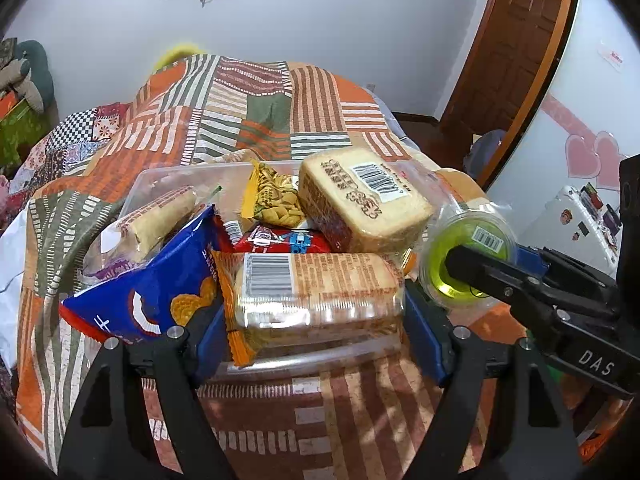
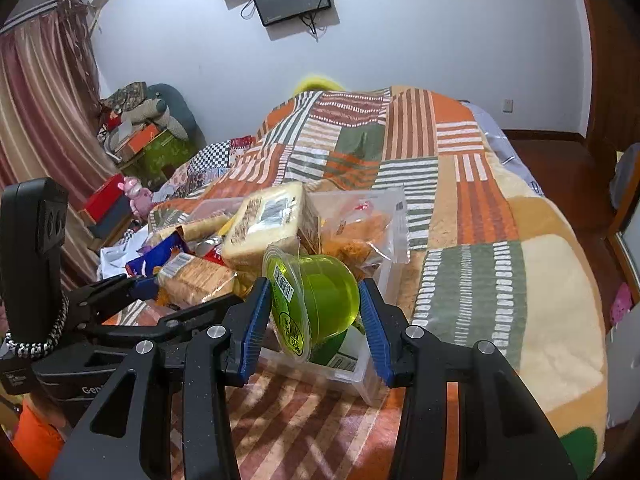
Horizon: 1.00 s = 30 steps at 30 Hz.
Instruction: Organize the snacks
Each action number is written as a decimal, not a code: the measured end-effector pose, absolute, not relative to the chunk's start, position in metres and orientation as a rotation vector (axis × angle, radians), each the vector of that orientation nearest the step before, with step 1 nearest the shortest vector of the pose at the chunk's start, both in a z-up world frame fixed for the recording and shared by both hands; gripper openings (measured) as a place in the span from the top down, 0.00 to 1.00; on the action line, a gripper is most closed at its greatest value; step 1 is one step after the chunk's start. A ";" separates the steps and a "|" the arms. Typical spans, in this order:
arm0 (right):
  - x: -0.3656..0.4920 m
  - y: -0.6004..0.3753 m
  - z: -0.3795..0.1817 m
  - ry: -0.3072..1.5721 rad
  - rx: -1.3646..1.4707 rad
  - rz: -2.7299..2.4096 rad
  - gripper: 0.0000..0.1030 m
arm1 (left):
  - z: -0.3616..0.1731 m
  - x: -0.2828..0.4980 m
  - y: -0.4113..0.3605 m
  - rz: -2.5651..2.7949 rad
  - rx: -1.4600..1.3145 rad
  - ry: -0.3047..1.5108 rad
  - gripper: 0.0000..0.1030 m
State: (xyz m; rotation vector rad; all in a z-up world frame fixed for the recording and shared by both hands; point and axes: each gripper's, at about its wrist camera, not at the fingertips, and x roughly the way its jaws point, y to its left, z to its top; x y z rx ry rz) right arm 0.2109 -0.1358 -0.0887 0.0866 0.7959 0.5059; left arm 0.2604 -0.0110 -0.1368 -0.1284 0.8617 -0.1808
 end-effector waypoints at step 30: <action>0.149 -0.157 -0.004 0.599 0.098 0.487 0.55 | -0.034 0.175 0.007 -0.121 -0.151 0.622 0.17</action>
